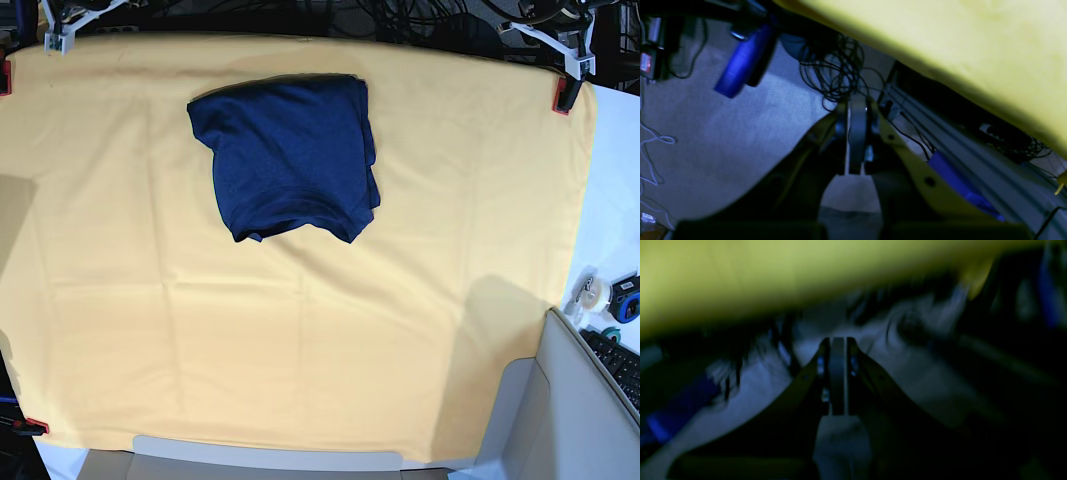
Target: Fold the T-shirt properly
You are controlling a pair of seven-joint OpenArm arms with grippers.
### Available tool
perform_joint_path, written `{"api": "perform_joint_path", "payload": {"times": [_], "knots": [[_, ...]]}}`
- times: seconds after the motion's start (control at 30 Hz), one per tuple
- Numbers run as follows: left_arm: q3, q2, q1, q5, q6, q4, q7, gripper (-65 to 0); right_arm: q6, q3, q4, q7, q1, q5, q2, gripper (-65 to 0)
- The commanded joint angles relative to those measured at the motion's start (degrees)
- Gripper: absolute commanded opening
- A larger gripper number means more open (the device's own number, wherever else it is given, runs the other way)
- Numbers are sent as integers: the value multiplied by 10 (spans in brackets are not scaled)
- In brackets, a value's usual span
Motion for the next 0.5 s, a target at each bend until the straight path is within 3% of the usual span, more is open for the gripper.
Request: {"api": "perform_joint_path", "payload": {"times": [0.0, 0.13, 0.23, 0.37, 0.47], "knots": [[7, -2, 12, -4, -2, -8, -3, -650, 1, 0, 1, 9, -12, 2, -6, -650], [105, -22, 18, -2, -2, -77, -21, -650, 0, -69, -113, 8, -25, -26, -15, -650], [223, -52, 8, 0, -2, -175, -88, -650, 0, -116, -237, 29, -1, -63, -9, -650], [397, -96, -104, 0, 0, -386, -219, -650, 0, -155, -446, 161, 59, -72, 1, -650], [512, -95, -193, 0, 0, -539, -298, -650, 0, -189, -620, 251, 126, -80, 19, -650]]}}
